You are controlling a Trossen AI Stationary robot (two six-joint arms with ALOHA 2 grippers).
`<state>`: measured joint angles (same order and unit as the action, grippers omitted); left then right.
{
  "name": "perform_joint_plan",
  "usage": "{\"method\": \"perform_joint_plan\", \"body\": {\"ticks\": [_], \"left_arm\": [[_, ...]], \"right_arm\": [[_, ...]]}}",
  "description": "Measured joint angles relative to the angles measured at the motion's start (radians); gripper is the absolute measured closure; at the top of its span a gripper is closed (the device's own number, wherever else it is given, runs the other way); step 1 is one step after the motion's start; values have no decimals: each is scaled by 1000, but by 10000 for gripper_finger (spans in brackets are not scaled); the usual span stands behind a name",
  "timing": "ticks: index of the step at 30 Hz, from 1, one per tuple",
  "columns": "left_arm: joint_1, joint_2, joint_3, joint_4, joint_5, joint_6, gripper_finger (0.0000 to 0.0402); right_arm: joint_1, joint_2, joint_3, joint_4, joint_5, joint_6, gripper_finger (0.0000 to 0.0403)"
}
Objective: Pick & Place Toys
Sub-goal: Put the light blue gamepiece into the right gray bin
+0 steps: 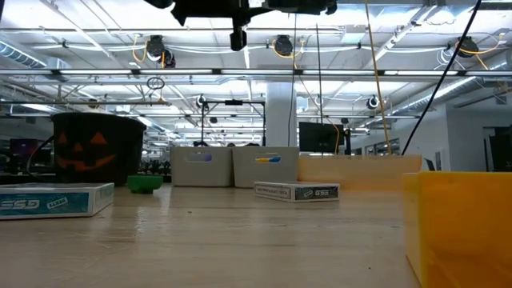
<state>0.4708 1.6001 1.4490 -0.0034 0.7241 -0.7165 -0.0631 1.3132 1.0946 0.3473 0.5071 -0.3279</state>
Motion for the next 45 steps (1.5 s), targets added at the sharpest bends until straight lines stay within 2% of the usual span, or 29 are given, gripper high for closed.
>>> {"method": "perform_joint_plan", "body": {"ticks": [10,18,22,25,29,38,45], "left_arm": [[13,0,0,0,-27,-19,342],[13,0,0,-1,-68,-15,356],[13,0,0,-1,-71,-11,340],[13,0,0,-2,-71,-11,336],[13,0,0,-2,-72,-12,356],[13,0,0,1,-72,-18,352],[13,0,0,0,-71,-25,356]], "right_arm": [[0,0,0,-2,21,-37,169],[-1,0,0,-2,24,-32,247],[-1,-1,0,0,27,-27,287],[-1,-1,0,2,29,-26,300],[-1,-1,0,1,45,-17,291],[0,-1,0,-2,39,2,241],[0,-1,0,-4,23,-7,234]]}}
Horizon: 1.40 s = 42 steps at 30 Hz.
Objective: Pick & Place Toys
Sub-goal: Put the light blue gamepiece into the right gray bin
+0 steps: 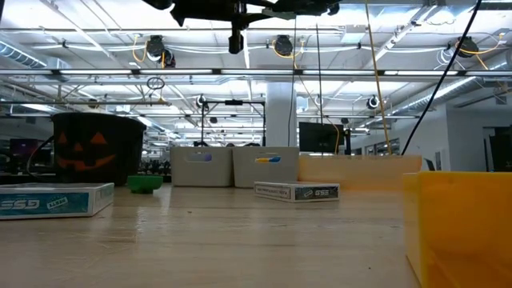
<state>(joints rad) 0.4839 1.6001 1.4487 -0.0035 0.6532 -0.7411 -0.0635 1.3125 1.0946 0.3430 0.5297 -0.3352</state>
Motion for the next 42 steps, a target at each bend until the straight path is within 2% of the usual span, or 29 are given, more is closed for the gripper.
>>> {"method": "perform_joint_plan", "body": {"ticks": [9,15,21,31,42], "left_arm": [[0,0,0,-2,0,-12,346],[3,0,0,-2,0,-19,356],[16,0,0,3,-3,-22,347],[16,0,0,2,-4,-23,356],[16,0,0,14,-3,3,328]], "right_arm": [[0,0,0,-34,1,-49,243],[0,0,0,-46,2,-81,239],[0,0,0,-73,72,-82,247],[0,0,0,-74,73,-78,251],[0,0,0,-64,73,-78,271]]}}
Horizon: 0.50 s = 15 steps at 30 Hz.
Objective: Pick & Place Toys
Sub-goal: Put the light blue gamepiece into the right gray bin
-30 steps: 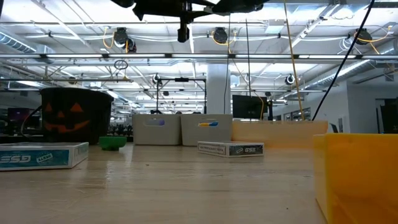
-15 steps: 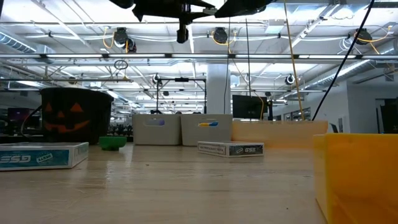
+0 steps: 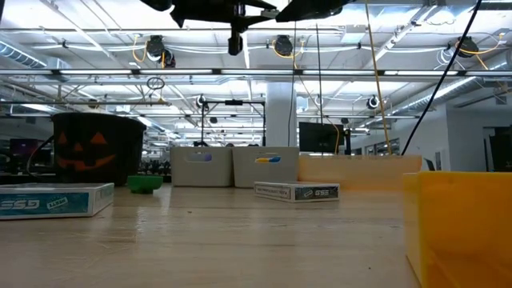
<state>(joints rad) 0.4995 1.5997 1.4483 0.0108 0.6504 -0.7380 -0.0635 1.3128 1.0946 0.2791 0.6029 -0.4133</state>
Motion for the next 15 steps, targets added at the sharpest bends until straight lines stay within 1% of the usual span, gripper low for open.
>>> {"method": "perform_joint_plan", "body": {"ticks": [4,10,12,15], "left_arm": [[0,0,0,38,3,11,326],[0,0,0,137,2,82,322],[2,0,0,149,-5,85,313],[3,0,0,147,-20,120,283]], "right_arm": [[0,0,0,30,1,0,269],[0,-1,0,71,3,0,269],[0,-2,1,77,3,0,269],[-1,-1,1,89,4,1,269]]}}
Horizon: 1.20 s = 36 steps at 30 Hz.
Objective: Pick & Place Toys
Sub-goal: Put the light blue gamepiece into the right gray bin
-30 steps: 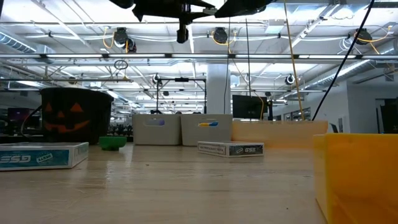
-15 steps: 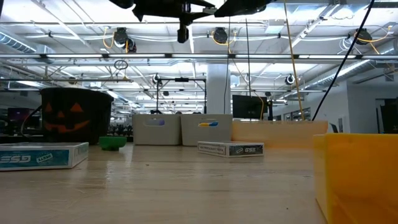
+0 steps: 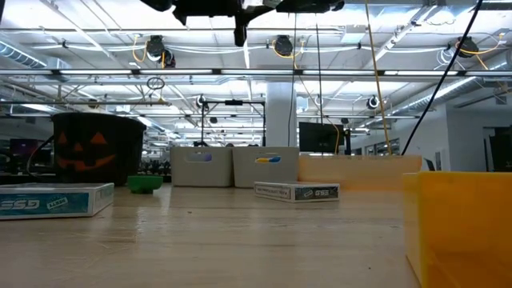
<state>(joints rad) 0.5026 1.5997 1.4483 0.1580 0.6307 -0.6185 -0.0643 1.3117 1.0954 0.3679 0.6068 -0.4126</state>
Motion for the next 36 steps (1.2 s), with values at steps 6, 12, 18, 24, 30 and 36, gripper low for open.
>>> {"method": "perform_joint_plan", "body": {"ticks": [6,12,18,24,30,36], "left_arm": [[0,0,0,0,-7,67,205],[4,-1,2,16,-50,162,150],[3,-2,2,-2,-107,252,127],[3,-2,2,6,-26,291,130],[-39,-2,43,-122,33,444,144],[-121,-2,143,-475,-116,787,153]], "right_arm": [[-1,1,0,-5,6,1,269],[2,3,-2,-17,-22,45,268],[6,1,-2,-14,-62,94,268],[-1,-11,-2,-127,-117,187,268],[-84,-27,-2,-251,-433,386,268],[-185,-26,-2,-352,-659,509,268]]}}
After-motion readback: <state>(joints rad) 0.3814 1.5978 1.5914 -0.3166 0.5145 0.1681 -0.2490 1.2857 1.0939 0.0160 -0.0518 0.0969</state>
